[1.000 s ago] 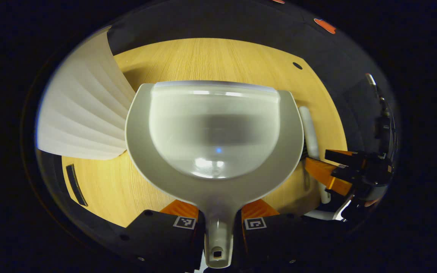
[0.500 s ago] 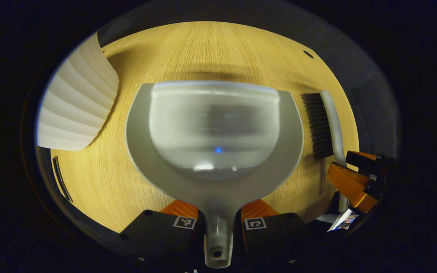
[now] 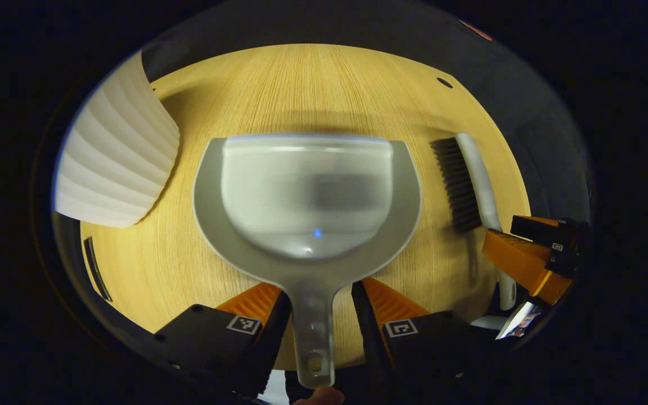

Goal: Pick up the small broom and dustpan from the desktop, sweep the trash into the dustpan with the broom, and then empty the trash into the garbage bin.

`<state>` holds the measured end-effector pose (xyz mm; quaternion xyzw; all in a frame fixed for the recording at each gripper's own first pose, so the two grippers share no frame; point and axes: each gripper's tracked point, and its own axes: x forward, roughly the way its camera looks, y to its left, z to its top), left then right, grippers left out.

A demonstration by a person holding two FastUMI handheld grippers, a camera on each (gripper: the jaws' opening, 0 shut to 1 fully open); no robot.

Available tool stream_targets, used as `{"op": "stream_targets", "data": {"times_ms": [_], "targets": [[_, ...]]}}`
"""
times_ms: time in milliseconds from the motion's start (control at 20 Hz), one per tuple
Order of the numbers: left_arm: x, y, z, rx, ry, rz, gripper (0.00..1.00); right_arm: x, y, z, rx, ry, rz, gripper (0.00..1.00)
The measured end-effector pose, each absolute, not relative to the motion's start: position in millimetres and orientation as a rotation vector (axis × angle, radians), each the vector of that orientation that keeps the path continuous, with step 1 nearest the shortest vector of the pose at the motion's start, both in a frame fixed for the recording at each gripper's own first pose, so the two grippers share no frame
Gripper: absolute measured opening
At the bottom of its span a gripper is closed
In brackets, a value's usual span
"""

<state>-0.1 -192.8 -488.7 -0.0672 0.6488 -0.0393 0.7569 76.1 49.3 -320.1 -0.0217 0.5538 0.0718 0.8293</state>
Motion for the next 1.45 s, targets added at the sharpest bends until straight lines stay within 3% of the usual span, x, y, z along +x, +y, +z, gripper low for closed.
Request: {"op": "stream_targets", "data": {"times_ms": [200,500,550,650,950,1450], "targets": [[16.8,-182.7,-462.4,-0.116,1.266,-0.033,0.69,87.0,48.8,-290.2,-0.012,1.063,0.147,0.96],[114.8,-157.0,-363.6,-0.039,0.794,0.076,0.73,127.1,31.5,-189.1,-0.022,0.718,0.145,0.96],[134.2,-152.7,-337.2,-0.012,0.679,0.092,0.76,129.5,29.8,-174.1,-0.019,0.656,0.145,0.96],[150.9,-150.0,-294.5,0.037,0.497,0.122,0.93,139.3,22.7,-147.2,0.008,0.530,0.136,0.95],[180.2,-147.1,-245.1,0.012,0.083,0.136,0.90,137.4,-5.6,-61.0,0.058,0.226,0.118,0.95],[174.5,-146.1,-238.3,-0.055,-0.103,0.171,0.90,117.6,-15.2,-3.1,0.048,-0.069,0.109,0.94]]}}
